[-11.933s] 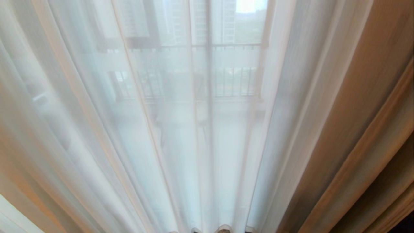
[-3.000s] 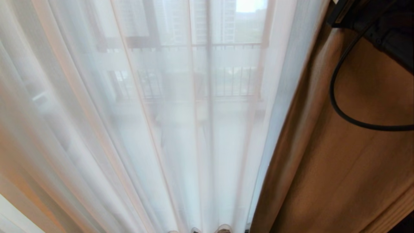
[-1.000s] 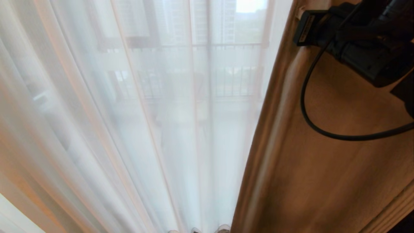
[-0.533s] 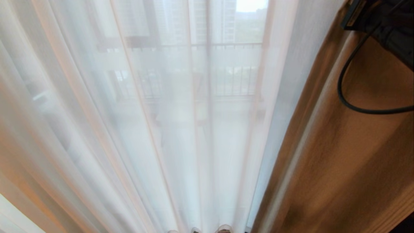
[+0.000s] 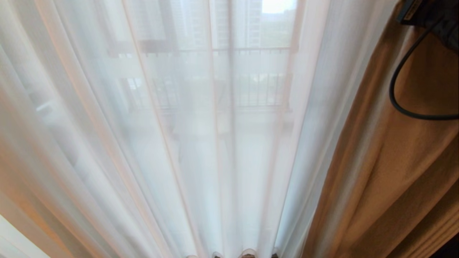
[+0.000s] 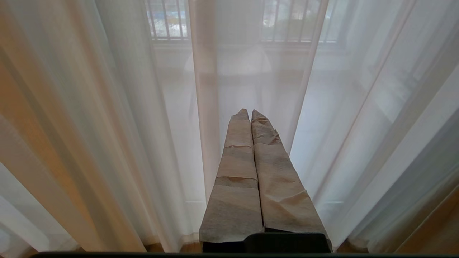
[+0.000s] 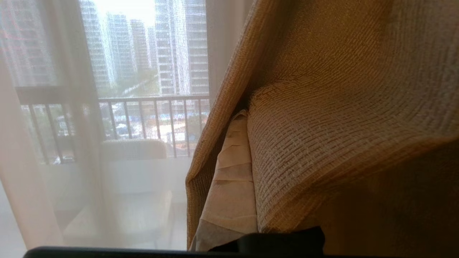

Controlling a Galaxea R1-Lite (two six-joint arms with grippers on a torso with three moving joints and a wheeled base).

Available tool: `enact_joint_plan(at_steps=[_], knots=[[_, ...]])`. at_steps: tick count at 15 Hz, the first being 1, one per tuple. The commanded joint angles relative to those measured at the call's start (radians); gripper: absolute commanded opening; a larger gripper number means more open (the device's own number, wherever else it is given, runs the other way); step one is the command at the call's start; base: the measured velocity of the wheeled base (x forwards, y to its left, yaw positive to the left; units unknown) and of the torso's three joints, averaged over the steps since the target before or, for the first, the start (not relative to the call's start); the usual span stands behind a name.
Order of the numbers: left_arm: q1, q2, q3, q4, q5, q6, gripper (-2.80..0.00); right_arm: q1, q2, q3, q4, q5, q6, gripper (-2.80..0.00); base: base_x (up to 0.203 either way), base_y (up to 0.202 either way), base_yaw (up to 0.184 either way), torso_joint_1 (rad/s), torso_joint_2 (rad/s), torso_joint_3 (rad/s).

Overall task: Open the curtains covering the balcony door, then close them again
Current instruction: Close the outer curtains on both sides

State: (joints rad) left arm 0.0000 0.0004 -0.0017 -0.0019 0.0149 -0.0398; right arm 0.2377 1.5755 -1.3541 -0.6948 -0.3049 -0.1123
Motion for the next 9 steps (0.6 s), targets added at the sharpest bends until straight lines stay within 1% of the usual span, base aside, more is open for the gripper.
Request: enact_joint_plan(at_steps=[1, 2, 6, 9], knots=[[0.000, 0.000, 0.000, -0.001, 0.000, 0.000, -2.80, 0.000, -0.016, 0.004, 0.001, -0.002, -0.001, -2.80, 0.000, 0.000, 0.000, 0.000, 0.00, 0.000], [0.000, 0.000, 0.000, 0.000, 0.000, 0.000, -2.80, 0.000, -0.024, 0.006, 0.003, -0.001, -0.001, 0.00, 0.000, 0.000, 0.000, 0.000, 0.00, 0.000], [0.000, 0.000, 0.000, -0.001, 0.000, 0.000, -2.80, 0.002, -0.071, 0.035, 0.009, 0.002, -0.001, 0.00, 0.000, 0.000, 0.000, 0.000, 0.00, 0.000], [0.000, 0.000, 0.000, 0.000, 0.000, 0.000, -2.80, 0.002, -0.166, 0.094, 0.051, 0.002, -0.002, 0.00, 0.000, 0.000, 0.000, 0.000, 0.00, 0.000]])
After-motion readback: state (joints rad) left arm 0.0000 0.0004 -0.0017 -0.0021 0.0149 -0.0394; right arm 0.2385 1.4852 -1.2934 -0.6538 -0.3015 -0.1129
